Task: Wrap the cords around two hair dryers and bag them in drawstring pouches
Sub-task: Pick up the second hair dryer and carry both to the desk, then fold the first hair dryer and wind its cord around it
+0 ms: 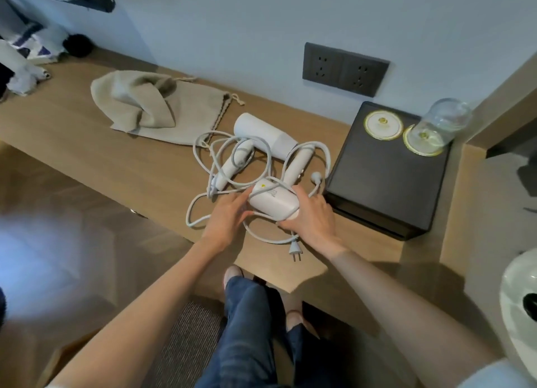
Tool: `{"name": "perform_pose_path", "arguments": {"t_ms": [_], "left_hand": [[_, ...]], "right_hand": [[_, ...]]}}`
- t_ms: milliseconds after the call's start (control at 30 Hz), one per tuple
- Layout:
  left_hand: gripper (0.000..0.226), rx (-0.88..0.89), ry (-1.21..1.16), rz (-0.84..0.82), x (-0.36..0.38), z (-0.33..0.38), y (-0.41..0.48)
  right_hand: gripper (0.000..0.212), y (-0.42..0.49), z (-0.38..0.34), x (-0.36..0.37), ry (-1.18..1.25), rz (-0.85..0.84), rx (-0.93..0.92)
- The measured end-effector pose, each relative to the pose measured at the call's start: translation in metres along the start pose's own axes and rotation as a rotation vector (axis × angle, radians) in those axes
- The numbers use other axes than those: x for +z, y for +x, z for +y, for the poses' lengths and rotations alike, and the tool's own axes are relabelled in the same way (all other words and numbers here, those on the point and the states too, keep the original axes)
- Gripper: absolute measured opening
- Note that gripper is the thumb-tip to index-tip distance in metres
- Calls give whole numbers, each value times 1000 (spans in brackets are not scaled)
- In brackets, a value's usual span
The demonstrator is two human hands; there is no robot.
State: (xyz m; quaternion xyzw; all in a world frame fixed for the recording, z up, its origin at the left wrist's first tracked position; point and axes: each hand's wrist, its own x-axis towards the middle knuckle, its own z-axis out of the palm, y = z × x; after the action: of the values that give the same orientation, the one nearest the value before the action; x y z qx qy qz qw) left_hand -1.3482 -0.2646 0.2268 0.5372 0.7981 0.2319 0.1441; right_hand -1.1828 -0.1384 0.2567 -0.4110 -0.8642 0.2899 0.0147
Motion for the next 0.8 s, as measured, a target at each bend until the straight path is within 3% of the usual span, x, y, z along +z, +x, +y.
{"name": "perform_pose_path", "arguments": {"t_ms": [333, 533, 667, 800], "left_hand": [[67, 61, 5, -58, -6, -35, 61], [74, 190, 0, -245, -18, -46, 91], [60, 325, -48, -318, -50, -54, 76], [43, 379, -205, -204, -95, -72, 67]], "right_hand": [[86, 44, -34, 7, -156, 56, 143], [84, 54, -56, 9, -176, 197, 319], [74, 46, -81, 11, -163, 271, 430], [70, 33, -113, 12, -108, 375, 525]]}}
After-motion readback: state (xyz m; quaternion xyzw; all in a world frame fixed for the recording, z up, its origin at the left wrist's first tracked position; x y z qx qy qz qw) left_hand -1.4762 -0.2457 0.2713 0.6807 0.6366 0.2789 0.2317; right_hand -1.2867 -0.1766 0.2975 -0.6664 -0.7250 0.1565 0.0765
